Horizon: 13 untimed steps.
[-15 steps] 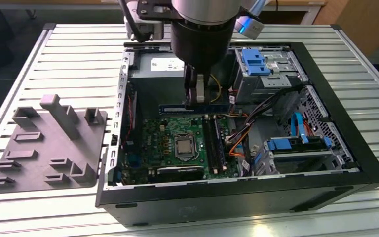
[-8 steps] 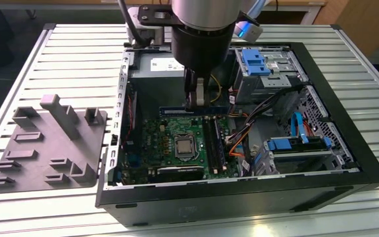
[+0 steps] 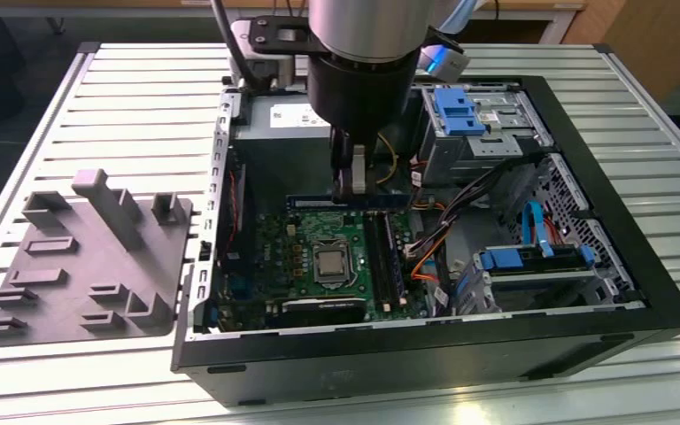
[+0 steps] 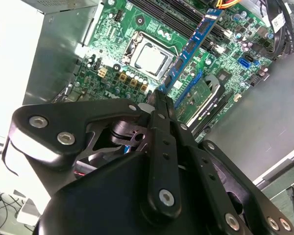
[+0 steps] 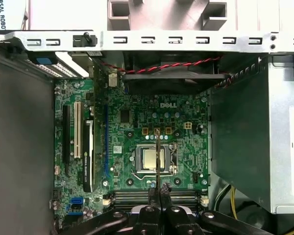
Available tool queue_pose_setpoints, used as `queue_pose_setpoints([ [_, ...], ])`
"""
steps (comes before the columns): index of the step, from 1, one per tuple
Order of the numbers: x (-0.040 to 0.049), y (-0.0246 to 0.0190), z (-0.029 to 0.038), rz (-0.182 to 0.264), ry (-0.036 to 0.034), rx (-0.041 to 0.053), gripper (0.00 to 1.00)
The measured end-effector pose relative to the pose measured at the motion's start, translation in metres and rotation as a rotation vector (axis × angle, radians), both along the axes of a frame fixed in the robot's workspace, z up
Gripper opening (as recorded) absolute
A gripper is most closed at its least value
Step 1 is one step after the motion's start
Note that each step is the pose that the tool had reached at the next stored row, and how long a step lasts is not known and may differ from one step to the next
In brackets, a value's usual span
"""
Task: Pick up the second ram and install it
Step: 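Pick up the second ram and move it above second insertion slot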
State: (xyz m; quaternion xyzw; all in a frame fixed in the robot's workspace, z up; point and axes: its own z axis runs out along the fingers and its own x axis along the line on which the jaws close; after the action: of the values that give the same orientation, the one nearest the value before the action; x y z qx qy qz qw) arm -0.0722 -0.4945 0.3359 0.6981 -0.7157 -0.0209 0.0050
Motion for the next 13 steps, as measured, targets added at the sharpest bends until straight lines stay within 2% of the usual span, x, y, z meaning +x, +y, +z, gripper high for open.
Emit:
queue_pose_setpoints([
  [13,0.0001,0.0,-0.0049,0.0,0.0,0.0,0.12],
])
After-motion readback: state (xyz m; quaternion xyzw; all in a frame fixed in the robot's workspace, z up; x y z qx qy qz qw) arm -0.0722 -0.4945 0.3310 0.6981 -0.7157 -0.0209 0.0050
